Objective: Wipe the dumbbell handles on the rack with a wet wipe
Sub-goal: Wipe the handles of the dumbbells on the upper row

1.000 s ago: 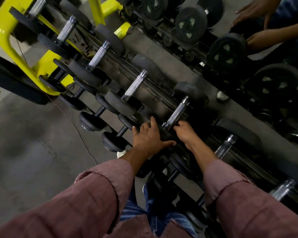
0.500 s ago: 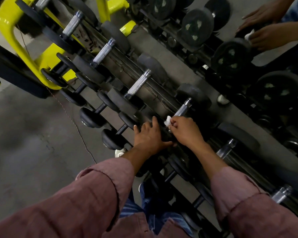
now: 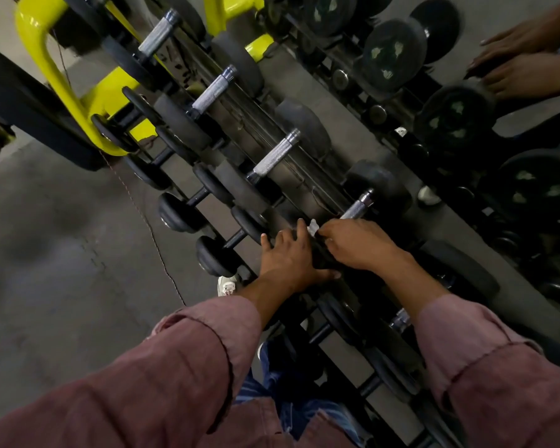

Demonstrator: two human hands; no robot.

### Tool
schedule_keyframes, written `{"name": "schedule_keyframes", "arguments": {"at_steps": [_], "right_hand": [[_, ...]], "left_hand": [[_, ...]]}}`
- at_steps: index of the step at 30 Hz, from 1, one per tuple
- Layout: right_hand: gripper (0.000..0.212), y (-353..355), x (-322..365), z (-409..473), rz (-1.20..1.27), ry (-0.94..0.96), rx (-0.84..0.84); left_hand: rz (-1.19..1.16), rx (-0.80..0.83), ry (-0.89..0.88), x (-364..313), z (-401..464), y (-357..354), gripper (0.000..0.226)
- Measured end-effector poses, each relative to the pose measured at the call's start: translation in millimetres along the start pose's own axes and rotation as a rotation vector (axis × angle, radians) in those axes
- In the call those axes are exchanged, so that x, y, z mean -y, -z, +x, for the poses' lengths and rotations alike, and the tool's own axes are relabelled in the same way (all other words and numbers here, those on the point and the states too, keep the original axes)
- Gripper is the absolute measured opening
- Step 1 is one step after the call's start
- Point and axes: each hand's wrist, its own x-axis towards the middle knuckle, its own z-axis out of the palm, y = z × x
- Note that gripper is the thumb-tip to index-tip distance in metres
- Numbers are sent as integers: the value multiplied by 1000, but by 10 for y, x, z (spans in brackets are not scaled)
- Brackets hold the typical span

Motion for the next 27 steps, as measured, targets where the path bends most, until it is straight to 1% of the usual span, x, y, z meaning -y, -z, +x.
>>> {"name": "schedule_keyframes", "arguments": {"at_steps": [5, 7, 10, 12, 14, 19, 22, 25, 27], "right_hand": [[29, -34, 47, 188, -265, 36, 25], [30, -11, 77, 289, -355, 24, 55], [29, 19, 134, 428, -390, -37, 127], [27, 34, 160, 482, -381, -96, 139], [26, 63, 153, 458, -376, -145, 81], [27, 35, -80, 292, -343, -227, -170], [22, 6, -210, 206, -322, -243, -335], [13, -50, -259, 130, -357, -245, -399], [14, -103, -283, 110, -366, -257, -407]], "left_hand": [[3, -5, 0, -11, -5, 14, 139], [0, 2, 1, -6, -5, 26, 138], [-9, 11, -3, -2, -10, 27, 139], [-8, 8, -4, -11, -16, 25, 139], [-1, 10, -1, -11, -17, 30, 138], [17, -5, -2, 3, -2, 11, 139], [16, -1, 4, 6, -5, -8, 140], [18, -3, 3, 7, -8, -4, 141], [8, -2, 3, 3, -5, 1, 141]]}}
